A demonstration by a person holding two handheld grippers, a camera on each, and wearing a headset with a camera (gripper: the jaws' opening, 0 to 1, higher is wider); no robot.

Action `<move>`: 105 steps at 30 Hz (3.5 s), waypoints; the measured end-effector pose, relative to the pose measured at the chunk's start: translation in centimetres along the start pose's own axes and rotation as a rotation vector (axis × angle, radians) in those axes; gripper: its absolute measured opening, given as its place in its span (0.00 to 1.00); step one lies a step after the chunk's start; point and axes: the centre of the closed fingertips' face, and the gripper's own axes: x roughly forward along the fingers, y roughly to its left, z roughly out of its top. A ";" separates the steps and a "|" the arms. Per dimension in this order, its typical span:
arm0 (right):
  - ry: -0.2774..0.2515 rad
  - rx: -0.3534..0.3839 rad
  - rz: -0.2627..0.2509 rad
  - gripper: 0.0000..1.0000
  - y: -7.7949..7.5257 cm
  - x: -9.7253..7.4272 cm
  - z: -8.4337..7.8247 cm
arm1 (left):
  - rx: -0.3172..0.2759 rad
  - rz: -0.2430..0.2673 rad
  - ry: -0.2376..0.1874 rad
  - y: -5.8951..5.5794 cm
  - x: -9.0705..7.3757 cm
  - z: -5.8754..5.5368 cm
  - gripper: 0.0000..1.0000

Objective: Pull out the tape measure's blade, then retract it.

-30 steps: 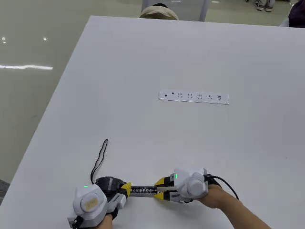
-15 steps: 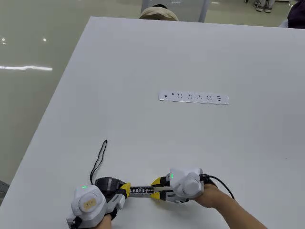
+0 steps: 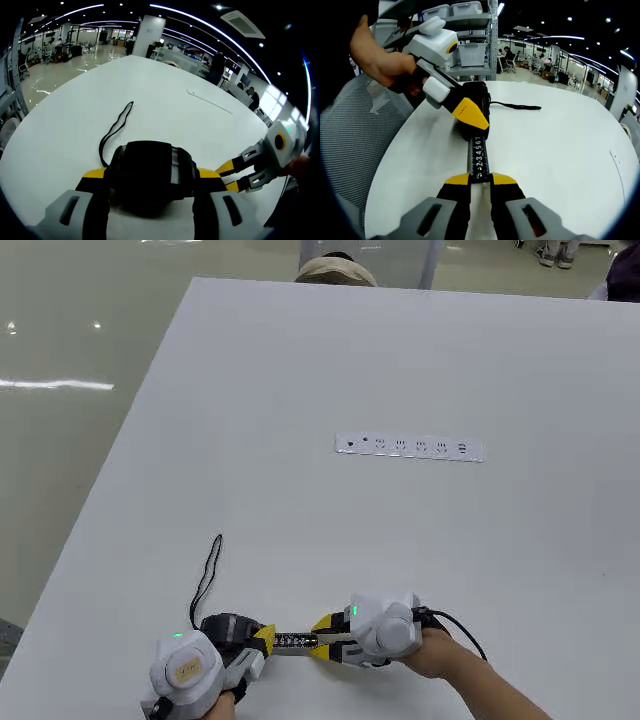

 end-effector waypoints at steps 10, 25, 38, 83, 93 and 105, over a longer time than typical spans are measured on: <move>-0.002 -0.001 0.004 0.13 0.0 0.6 0.2 | -0.010 -0.004 0.000 0.0 0.0 0.0 0.65; -0.007 0.005 0.005 0.13 0.1 1.5 0.7 | -0.008 -0.003 0.008 0.2 0.1 -0.2 0.65; -0.014 0.009 0.006 0.13 0.2 2.2 1.4 | -0.026 -0.010 0.007 0.3 0.0 -0.1 0.65; -0.048 0.003 0.022 0.13 0.5 4.8 3.5 | -0.045 -0.024 0.010 0.6 0.0 0.0 0.65; -0.057 -0.005 0.031 0.13 0.6 5.3 4.0 | -0.049 -0.026 0.011 0.7 -0.1 0.0 0.65; -0.064 0.004 0.027 0.13 0.5 5.5 4.1 | -0.054 -0.023 0.009 0.8 -0.1 0.1 0.65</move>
